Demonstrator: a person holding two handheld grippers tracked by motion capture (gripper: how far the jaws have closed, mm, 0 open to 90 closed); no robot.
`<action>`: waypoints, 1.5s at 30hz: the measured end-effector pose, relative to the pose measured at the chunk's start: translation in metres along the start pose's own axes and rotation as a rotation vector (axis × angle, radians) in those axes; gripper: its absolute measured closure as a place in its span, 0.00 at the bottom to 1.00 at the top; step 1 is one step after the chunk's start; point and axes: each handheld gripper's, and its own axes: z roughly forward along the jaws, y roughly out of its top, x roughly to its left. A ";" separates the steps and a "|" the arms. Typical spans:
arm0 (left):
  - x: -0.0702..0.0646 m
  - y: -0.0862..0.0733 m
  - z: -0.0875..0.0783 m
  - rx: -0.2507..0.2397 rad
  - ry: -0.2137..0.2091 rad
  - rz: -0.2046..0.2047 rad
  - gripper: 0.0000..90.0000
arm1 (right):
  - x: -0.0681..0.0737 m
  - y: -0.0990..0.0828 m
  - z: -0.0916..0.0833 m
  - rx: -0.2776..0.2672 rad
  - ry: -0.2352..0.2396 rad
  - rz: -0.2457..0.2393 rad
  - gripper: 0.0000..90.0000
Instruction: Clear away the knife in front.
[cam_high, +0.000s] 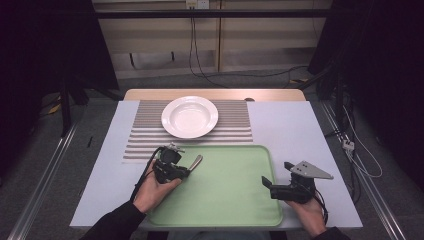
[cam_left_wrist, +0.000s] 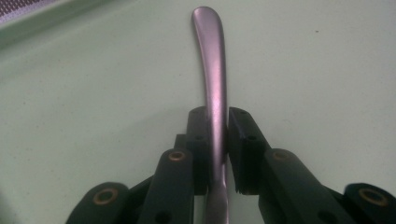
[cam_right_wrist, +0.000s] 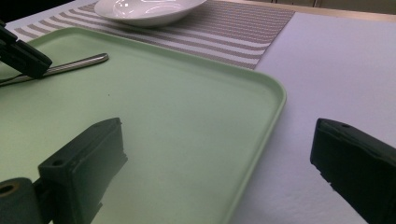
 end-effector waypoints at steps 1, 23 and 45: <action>0.000 0.000 0.000 0.001 -0.002 -0.005 0.88 | 0.000 0.000 0.000 -0.001 0.000 0.000 0.03; -0.003 -0.006 -0.006 -0.094 0.088 0.104 0.25 | -0.002 0.000 0.000 -0.005 0.010 0.003 0.03; -0.022 -0.010 0.004 -0.050 -0.070 0.276 1.00 | 0.000 0.001 0.000 -0.008 0.003 0.000 0.03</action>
